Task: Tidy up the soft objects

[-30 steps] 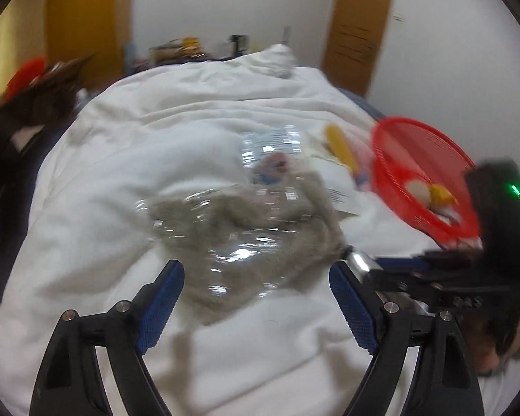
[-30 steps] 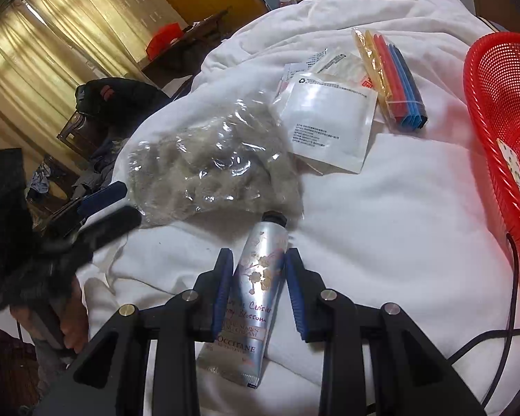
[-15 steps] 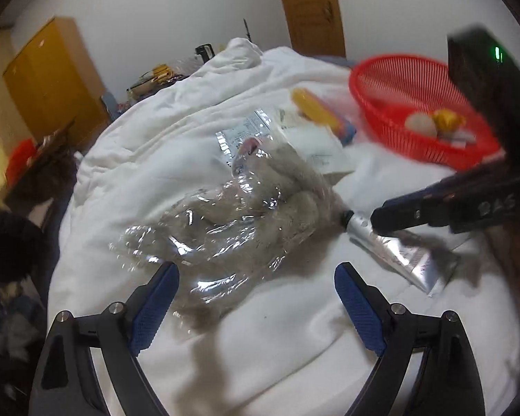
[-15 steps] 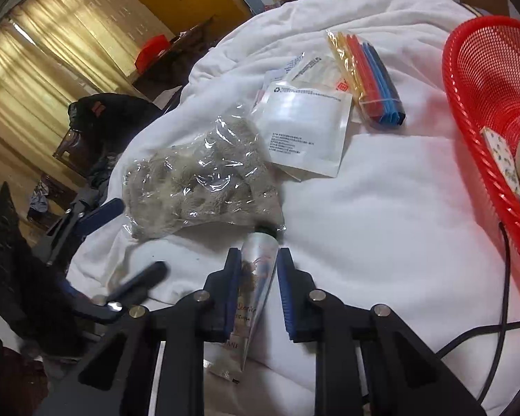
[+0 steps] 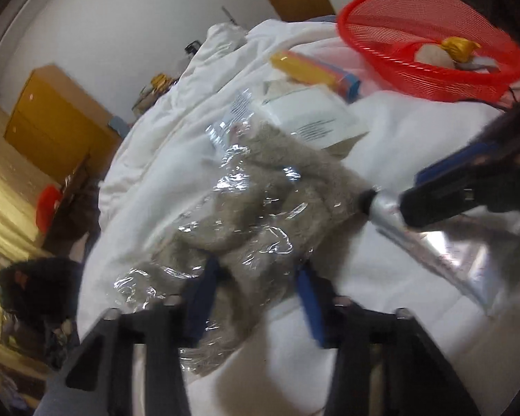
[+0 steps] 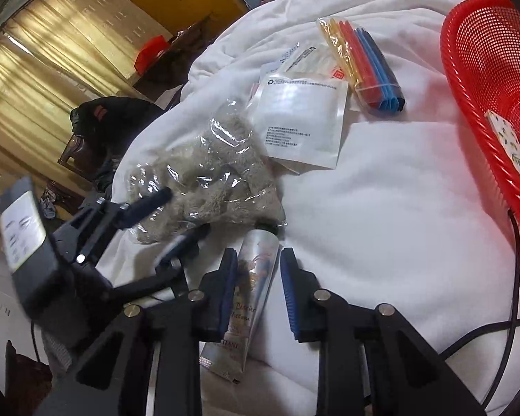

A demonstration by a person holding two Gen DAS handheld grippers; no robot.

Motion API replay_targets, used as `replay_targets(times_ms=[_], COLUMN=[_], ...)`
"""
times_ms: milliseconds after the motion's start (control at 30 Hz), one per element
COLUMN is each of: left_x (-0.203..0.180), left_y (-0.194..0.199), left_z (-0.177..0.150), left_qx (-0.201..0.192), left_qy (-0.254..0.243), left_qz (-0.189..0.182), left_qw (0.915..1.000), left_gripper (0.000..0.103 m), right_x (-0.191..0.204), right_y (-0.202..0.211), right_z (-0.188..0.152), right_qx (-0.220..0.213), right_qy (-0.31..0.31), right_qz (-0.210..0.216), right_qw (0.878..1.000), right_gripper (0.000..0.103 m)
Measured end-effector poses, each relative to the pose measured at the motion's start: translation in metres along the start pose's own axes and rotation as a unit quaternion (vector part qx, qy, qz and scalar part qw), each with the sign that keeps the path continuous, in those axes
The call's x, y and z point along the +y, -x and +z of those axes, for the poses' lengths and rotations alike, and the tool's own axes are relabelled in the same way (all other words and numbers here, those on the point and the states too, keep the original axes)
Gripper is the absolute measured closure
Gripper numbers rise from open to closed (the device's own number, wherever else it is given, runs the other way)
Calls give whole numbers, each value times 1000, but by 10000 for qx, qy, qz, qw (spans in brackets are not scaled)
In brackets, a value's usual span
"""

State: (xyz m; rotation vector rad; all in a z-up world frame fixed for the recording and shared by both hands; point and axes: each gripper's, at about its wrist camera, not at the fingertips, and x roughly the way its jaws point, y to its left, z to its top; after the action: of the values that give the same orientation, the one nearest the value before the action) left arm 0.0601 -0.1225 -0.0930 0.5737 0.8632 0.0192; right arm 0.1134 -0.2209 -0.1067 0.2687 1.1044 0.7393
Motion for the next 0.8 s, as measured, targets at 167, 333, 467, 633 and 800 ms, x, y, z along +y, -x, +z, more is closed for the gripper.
replay_targets(times_ms=[167,333,467,633,800], left_x=[26,69,94,108,113], left_y=[9,26,21,17,37], left_z=[-7,-19,-25,-33,-32], left_qx=[-266,-501,-443,-508,-826], left_qy=[798,2110,2969,3800,4138], left_qz=[-279,-1134,-1904,-2451,-2688], left_qw=[9961,9696,9347,8905,8659], left_gripper=[93,95,95,95,95], right_x=[4,18,31,45,42], right_y=[-1,-1,-12,-20,3], right_z=[0,-3,-9,-16,-10], right_qx=[36,103,303,344,-68], right_qy=[95,449,821,1289,1201], right_qz=[15,-29,-414,-984,-758], right_qw=[9999,9989,9953,9862,9898], right_gripper=[71,58,57,66,75])
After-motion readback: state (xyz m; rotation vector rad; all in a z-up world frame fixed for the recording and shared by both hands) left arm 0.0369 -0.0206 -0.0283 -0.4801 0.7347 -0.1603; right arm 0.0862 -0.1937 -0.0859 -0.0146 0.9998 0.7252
